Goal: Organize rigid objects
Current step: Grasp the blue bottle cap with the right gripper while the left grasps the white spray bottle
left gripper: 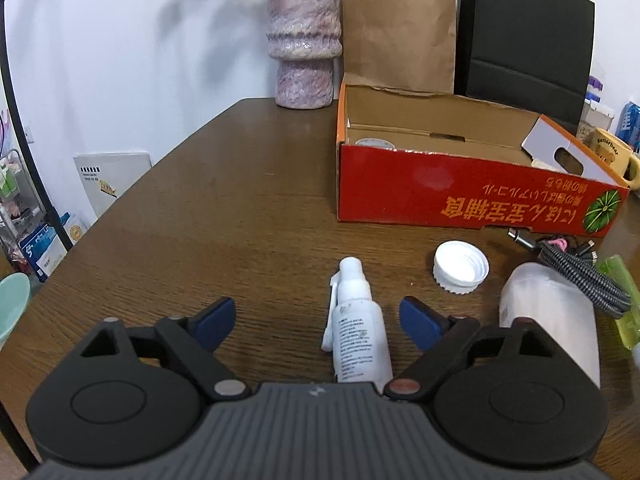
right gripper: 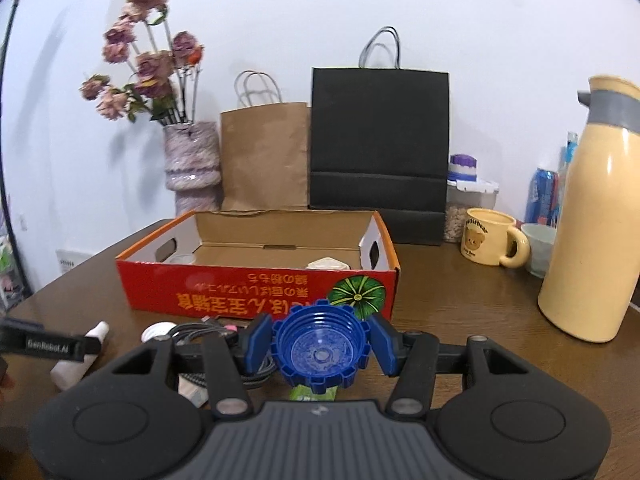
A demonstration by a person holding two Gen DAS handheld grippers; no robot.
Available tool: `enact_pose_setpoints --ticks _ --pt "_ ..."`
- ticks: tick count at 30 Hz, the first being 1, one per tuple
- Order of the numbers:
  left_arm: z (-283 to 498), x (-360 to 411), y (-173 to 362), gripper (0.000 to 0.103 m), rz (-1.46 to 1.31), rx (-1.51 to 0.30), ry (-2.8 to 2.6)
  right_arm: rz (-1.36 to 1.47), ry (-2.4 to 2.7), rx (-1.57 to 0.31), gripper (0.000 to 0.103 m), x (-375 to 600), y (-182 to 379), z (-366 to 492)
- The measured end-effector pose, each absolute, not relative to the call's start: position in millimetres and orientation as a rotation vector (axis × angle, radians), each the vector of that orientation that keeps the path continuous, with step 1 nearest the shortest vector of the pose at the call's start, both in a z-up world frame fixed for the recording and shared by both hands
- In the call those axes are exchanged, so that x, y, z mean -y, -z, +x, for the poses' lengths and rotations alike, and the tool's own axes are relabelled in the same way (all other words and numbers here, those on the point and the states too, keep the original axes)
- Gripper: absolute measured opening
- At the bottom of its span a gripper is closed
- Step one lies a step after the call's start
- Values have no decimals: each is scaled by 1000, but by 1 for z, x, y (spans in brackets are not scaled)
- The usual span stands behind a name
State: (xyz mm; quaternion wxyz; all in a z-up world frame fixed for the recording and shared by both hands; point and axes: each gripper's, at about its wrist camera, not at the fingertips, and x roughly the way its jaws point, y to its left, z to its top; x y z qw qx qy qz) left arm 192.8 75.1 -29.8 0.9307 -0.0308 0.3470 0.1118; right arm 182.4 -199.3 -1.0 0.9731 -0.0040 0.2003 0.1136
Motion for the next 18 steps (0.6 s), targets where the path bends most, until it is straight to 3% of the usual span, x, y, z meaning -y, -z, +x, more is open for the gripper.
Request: enact_pose_setpoints --ticks 5,8,10,18 --pt "195 -71 36 76 -45 -722 -215 -18 -219 -418 52 197 12 184" --pt "197 -70 39 57 -43 -724 -212 -39 -213 -415 52 194 16 181" --pt "194 -69 39 31 -50 -713 -193 -48 -222 -410 52 191 17 179" --pt "187 -68 34 29 -51 -677 -190 -68 -243 -383 52 186 16 172"
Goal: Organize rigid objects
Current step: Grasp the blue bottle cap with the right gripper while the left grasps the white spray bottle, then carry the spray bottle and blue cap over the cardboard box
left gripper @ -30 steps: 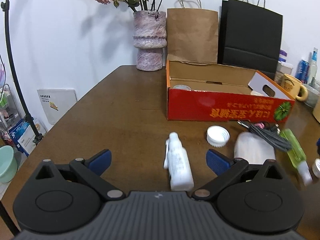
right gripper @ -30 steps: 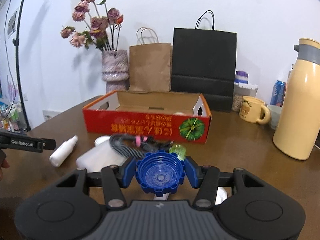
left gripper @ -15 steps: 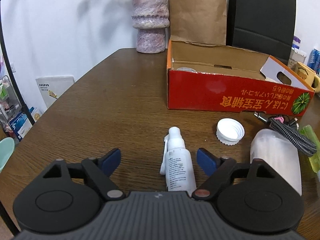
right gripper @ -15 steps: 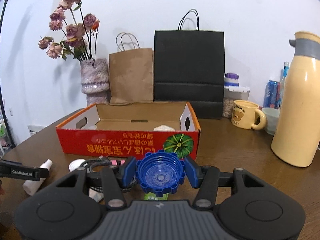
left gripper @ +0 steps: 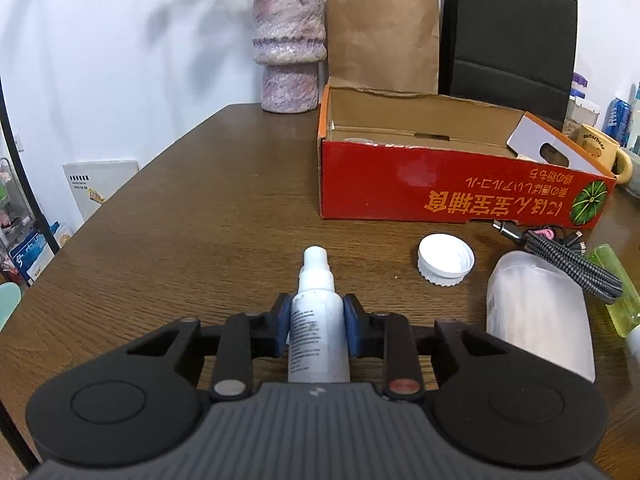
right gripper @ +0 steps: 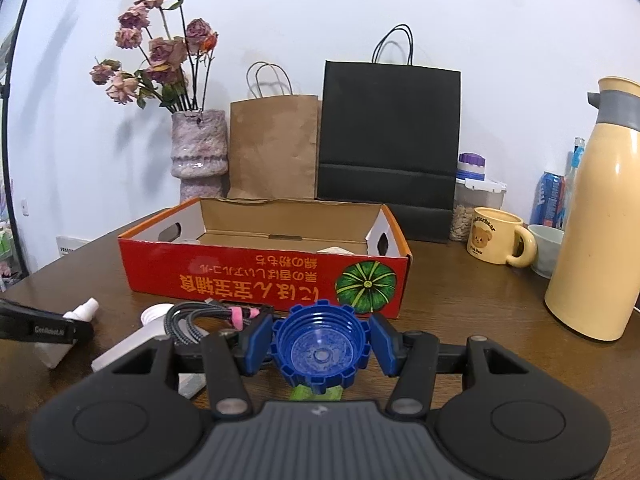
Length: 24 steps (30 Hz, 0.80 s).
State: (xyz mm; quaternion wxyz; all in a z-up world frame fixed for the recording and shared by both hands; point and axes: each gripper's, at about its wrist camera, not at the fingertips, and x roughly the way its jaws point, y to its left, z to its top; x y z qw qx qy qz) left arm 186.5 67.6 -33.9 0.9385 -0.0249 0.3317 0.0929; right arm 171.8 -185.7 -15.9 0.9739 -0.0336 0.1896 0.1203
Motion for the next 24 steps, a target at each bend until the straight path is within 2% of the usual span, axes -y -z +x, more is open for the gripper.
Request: enact_pose_setpoints --ticks 11,24 --pt "176 -62 15 29 -53 -593 -172 -87 -258 -356 52 181 12 169" --pt "176 -49 -33 29 -61 -507 -102 -60 -282 -302 52 181 -25 176"
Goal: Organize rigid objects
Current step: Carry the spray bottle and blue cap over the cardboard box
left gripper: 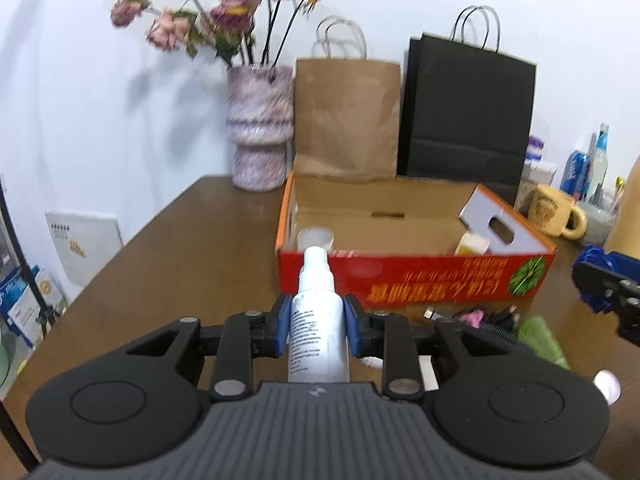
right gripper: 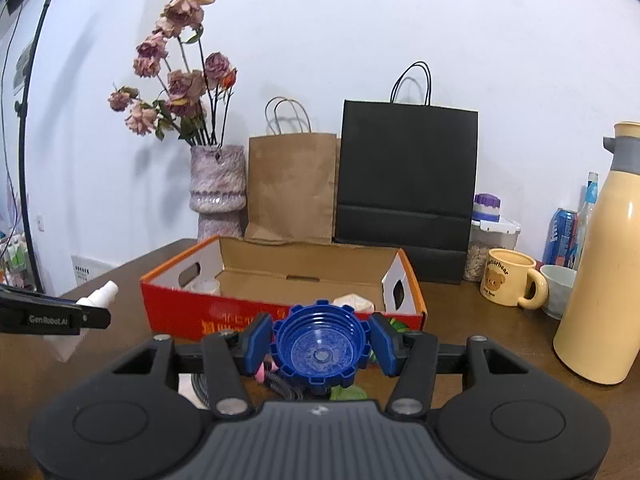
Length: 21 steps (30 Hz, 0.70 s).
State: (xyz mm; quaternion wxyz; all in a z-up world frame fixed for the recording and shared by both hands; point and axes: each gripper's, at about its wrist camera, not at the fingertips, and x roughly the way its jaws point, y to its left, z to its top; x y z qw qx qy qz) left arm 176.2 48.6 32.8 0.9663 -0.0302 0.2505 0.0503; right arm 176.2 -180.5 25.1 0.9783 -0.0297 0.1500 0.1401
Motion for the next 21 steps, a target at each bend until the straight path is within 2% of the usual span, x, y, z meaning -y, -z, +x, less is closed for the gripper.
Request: enact_pose_setpoints --ticks 21 --pt "236 -25 -76 29 -118 -393 -100 -53 -274 -236 52 161 -73 242"
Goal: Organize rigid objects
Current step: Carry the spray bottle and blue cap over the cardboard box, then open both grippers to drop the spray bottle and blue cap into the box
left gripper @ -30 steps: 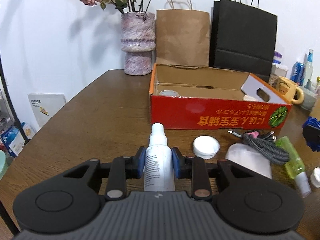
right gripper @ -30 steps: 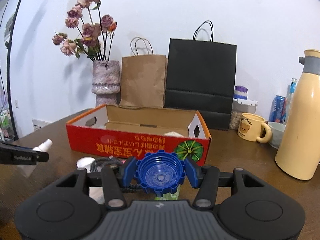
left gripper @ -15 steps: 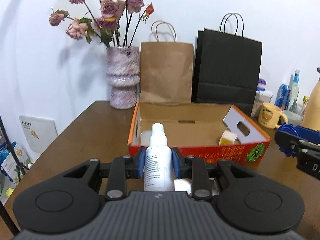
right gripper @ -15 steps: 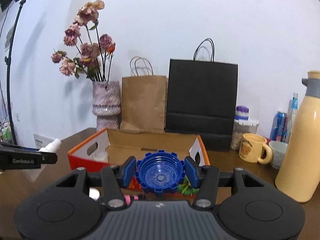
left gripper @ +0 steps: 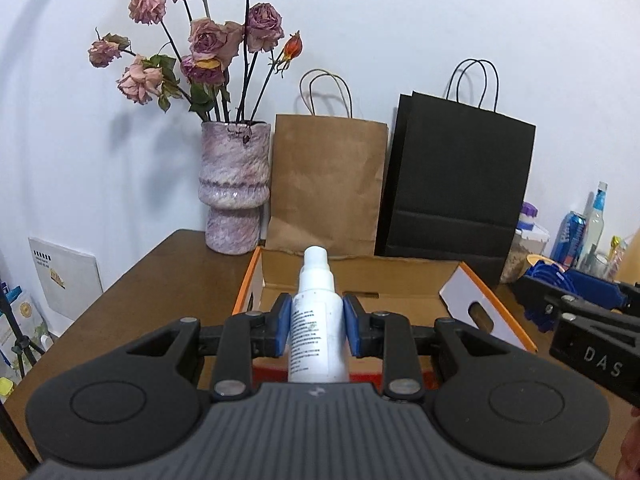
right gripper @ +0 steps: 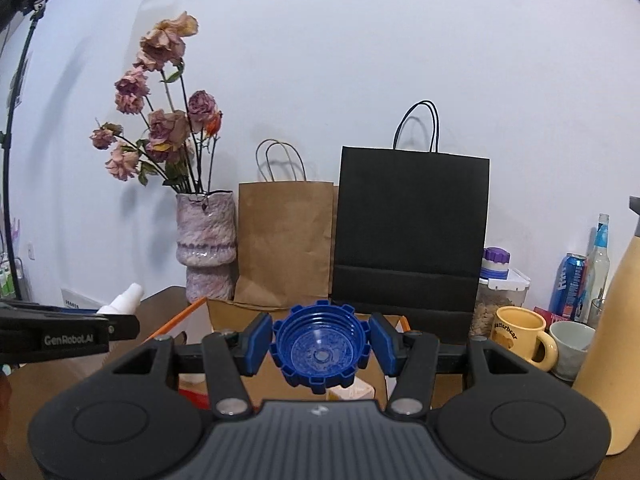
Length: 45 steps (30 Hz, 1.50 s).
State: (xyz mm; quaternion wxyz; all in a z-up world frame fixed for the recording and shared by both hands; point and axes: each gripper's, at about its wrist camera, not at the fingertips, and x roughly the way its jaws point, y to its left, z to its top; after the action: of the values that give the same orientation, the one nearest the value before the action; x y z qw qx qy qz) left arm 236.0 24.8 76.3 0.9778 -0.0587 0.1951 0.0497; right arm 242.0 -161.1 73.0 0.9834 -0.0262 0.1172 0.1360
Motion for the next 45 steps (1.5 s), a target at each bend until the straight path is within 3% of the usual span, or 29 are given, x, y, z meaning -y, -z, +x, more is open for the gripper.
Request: enact_pose_setpoints --ticks 29,45 --pt "375 -31 -44 29 -117 -488 -204 -53 -303 -449 52 131 -44 397" --pt "404 -31 -8 29 -63 -609 -224 -87 -292 -581 52 122 -1 427"
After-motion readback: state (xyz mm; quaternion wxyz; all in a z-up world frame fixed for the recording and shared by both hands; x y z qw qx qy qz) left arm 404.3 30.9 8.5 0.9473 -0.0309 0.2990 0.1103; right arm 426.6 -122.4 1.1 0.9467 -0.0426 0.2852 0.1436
